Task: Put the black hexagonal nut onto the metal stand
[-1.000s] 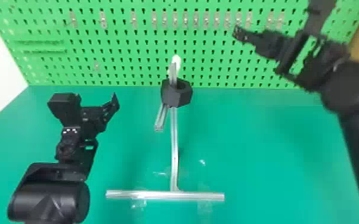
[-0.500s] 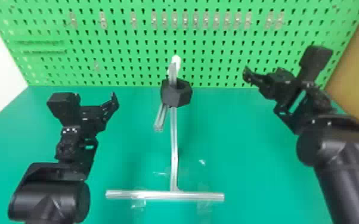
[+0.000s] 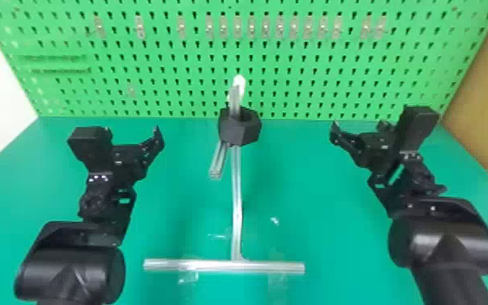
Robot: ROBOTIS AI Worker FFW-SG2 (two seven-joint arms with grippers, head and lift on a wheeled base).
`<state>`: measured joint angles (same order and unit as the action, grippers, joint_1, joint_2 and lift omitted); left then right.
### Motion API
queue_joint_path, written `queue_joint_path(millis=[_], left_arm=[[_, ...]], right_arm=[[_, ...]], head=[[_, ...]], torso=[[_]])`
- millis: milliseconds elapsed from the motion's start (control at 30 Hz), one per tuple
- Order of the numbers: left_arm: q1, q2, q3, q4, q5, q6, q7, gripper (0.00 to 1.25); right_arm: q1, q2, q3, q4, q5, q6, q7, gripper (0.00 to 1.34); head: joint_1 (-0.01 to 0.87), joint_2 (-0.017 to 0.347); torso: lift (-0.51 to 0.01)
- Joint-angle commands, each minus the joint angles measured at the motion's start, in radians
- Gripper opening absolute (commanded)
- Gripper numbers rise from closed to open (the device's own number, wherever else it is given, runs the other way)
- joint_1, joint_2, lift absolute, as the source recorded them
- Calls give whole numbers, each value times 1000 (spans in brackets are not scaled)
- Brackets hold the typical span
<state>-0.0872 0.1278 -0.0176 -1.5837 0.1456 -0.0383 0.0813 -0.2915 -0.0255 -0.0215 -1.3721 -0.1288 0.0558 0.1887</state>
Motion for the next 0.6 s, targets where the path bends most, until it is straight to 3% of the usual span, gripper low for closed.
queue_joint_path(millis=[0, 567], left_arm=[[0, -2, 1, 2, 0, 0, 0, 1077], [4, -10, -2, 2, 0, 0, 0, 1077]], right_arm=[[17, 1, 5, 1, 0, -5, -3, 1339], [57, 12, -15, -10, -11, -25, -26, 1256]], head=[[693, 81], [693, 81]], torso=[[-1], [-1]])
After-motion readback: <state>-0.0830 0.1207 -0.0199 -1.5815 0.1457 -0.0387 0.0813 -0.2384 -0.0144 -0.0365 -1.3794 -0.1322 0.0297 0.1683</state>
